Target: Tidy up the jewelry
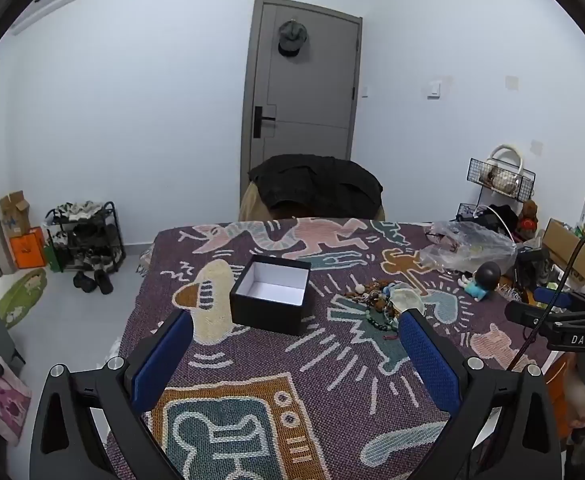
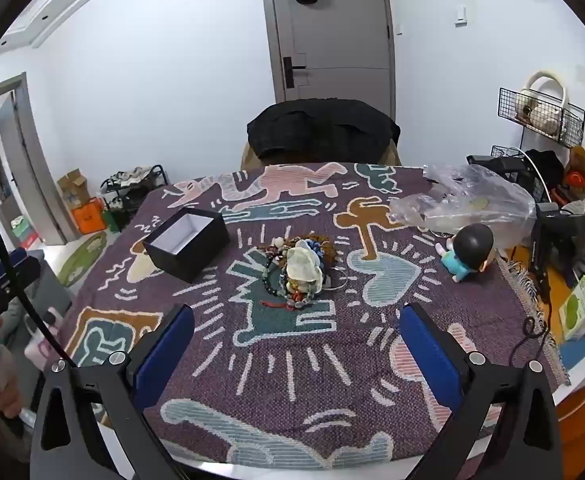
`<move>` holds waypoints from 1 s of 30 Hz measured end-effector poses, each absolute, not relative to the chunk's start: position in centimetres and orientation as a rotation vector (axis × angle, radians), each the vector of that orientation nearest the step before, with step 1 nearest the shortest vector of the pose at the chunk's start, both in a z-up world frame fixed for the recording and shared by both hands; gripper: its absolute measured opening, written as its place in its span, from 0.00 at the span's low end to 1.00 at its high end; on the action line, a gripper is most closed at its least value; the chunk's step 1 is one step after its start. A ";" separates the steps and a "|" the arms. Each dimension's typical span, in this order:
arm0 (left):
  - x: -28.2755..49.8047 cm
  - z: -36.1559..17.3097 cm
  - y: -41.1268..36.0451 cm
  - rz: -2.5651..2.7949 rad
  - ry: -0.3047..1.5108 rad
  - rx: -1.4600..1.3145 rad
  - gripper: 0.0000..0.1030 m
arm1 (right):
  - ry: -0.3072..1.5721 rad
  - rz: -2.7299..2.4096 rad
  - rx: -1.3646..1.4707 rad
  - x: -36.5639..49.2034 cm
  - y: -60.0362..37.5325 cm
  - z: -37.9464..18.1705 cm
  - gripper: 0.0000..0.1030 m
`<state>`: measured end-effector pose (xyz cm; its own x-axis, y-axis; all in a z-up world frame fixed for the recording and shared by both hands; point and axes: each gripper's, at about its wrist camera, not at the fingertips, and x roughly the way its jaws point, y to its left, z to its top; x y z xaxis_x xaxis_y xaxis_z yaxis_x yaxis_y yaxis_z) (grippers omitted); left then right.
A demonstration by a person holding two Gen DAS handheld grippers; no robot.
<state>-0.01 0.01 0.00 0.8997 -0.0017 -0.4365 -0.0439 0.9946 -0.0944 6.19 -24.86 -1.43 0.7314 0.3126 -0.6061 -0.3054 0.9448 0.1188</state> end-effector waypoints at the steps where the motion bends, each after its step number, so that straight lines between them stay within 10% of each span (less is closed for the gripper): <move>1: 0.0 0.0 0.0 0.021 0.452 -0.103 1.00 | 0.672 0.340 0.010 6.2 -24.9 -1.4 1.00; 30: -0.5 0.0 -1.1 -0.034 0.455 -0.067 1.00 | 0.638 0.330 0.001 5.8 -24.9 -1.0 1.00</move>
